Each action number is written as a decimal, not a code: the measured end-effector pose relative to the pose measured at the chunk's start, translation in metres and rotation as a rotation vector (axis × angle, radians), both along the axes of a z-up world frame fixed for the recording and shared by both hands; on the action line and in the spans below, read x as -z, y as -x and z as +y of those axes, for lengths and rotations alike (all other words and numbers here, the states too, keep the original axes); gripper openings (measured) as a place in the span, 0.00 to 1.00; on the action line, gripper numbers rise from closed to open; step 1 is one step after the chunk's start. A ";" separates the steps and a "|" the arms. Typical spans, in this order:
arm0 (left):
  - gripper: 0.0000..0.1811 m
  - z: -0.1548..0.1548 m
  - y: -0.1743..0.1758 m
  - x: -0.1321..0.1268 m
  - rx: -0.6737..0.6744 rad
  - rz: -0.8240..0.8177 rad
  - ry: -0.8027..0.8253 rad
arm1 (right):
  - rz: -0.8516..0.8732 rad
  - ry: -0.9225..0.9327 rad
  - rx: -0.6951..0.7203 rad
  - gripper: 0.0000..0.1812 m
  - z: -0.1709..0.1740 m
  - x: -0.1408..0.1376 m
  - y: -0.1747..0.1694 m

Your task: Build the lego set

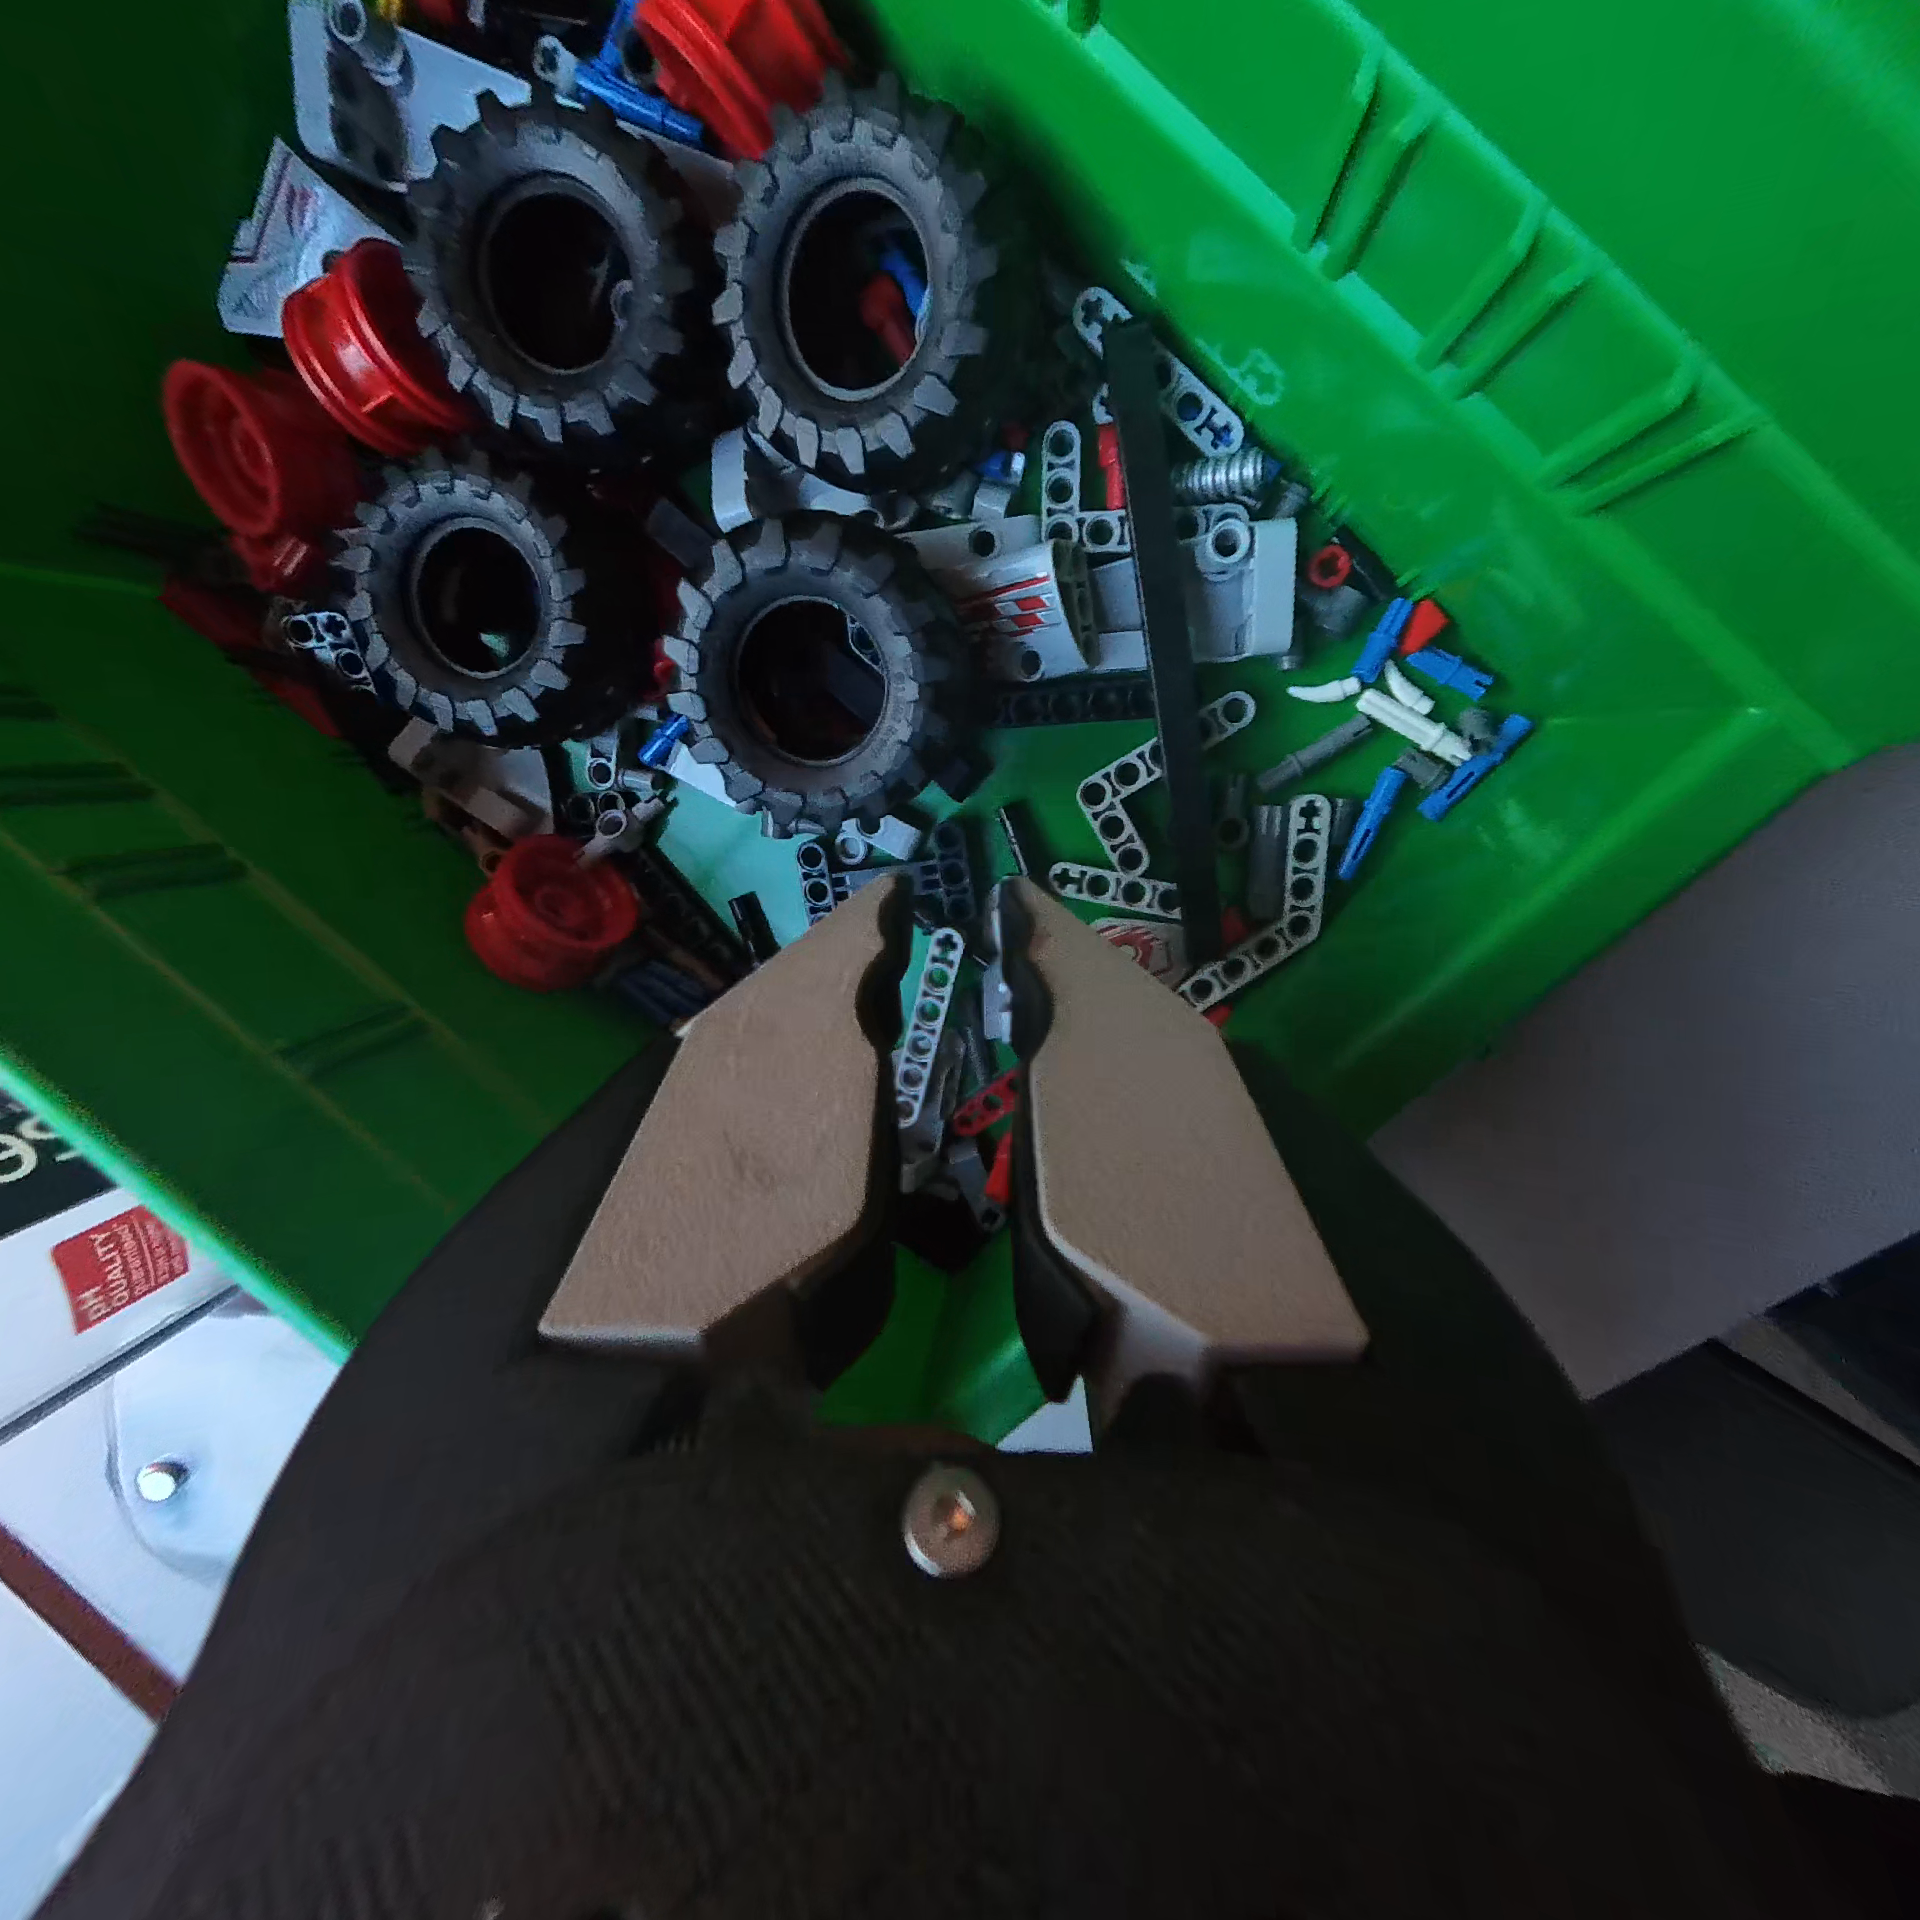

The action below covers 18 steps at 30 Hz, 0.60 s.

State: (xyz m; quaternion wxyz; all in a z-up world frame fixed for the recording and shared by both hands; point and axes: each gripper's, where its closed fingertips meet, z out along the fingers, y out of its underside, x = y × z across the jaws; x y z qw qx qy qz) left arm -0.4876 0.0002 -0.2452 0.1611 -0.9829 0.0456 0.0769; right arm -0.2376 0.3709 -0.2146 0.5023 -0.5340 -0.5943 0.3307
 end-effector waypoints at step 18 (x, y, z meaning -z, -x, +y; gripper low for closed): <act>0.02 -0.001 -0.005 0.030 -0.002 -0.078 0.123 | -0.001 -0.005 -0.018 0.02 -0.006 0.000 0.000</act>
